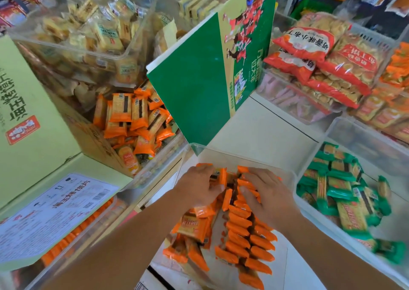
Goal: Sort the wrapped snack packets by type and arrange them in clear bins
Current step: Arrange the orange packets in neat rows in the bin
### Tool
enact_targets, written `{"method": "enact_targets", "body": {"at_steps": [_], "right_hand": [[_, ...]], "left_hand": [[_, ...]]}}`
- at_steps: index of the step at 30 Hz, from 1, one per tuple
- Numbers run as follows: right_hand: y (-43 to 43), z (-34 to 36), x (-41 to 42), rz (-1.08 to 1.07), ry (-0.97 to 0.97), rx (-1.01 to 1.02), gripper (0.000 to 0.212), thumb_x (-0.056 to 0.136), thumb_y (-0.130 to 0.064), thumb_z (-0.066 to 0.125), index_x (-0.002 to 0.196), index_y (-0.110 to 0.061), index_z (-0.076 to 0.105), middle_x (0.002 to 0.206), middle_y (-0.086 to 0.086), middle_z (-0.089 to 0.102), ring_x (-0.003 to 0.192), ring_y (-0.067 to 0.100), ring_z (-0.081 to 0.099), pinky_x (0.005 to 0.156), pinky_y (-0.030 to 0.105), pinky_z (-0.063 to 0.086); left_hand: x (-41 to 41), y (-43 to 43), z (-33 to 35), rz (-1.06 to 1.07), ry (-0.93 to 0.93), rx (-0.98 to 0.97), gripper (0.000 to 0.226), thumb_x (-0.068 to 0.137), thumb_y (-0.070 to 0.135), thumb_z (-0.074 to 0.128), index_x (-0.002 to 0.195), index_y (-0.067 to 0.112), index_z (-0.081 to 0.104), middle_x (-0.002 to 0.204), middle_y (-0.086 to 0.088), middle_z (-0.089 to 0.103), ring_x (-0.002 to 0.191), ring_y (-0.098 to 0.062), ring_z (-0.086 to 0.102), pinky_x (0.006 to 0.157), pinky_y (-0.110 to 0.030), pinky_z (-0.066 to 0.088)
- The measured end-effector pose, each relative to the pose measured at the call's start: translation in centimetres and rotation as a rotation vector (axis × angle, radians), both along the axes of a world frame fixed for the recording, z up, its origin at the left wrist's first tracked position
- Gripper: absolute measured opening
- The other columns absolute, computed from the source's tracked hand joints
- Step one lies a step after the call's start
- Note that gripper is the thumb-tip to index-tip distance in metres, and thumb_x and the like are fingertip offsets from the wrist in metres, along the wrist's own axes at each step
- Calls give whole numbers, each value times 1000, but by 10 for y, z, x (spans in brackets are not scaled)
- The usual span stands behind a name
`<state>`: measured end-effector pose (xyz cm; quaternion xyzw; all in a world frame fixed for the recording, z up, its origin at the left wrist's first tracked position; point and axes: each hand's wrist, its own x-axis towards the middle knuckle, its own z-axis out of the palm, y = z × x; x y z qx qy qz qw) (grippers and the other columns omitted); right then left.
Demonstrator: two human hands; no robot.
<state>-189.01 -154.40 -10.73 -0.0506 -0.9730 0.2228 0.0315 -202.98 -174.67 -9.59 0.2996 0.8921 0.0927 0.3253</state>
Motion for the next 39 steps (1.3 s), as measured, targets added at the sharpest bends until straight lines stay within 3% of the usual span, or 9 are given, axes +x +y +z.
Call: {"method": "enact_targets", "body": {"at_steps": [3,5,10,17,22,26,32,36,39], "right_hand": [[1,1,1,-5,-70,18,49,103,-58,41,138,-28,59,140,-11,54,132,15,49,107,39,46],[1,4,1,-37,-100,-3,50,103,-61,38,139,-31,57,140,-14,53,132,12,47,108,38,45],[0,6,-2,-54,-127,-13,51,103,-62,36,137,-33,59,139,-17,53,132,9,46,108,37,44],[-1,6,-3,-80,-136,-9,49,101,-63,38,131,-33,63,134,-16,56,127,11,50,103,37,47],[-2,7,-3,-84,-159,-2,50,100,-63,38,131,-34,63,134,-16,55,127,12,50,103,39,49],[-2,8,-5,-80,-197,17,51,99,-64,37,135,-37,60,137,-15,54,131,14,47,105,42,47],[-2,9,-3,-9,-245,144,58,94,-72,39,142,-43,50,142,-8,48,132,20,45,105,43,47],[-3,10,-5,-8,-271,165,58,94,-70,38,143,-42,51,143,-6,48,133,23,44,107,45,46],[-3,11,-5,-11,-292,157,57,95,-69,36,144,-44,50,144,-8,46,134,21,42,109,45,44]], "left_hand": [[-14,10,3,-53,44,-130,57,101,67,31,104,19,62,99,-4,57,99,-27,59,75,-36,44],[-18,19,1,-125,128,-148,59,105,59,28,100,16,67,90,-2,52,90,-26,57,71,-35,45],[-24,22,-28,-107,15,87,67,98,68,31,119,14,63,105,-4,54,104,-25,56,90,-42,50],[-27,20,-27,-202,-45,-124,103,79,93,19,142,19,51,130,-5,44,125,-26,38,102,-49,45],[-23,26,-24,-52,-180,-77,84,80,85,51,139,26,48,132,0,53,121,-25,51,97,-43,49],[-38,37,-14,-67,-312,-254,110,68,89,58,160,41,20,161,4,27,145,-30,36,110,-51,42],[-36,56,4,-234,-316,-394,89,72,78,65,147,32,47,144,-1,39,128,-30,48,95,-44,50],[-27,48,0,-143,-328,-240,45,71,57,73,105,29,62,105,3,63,93,-21,62,73,-35,54],[-14,38,-5,28,-433,-143,50,75,56,73,117,33,62,116,5,64,104,-20,61,87,-37,56]]}}
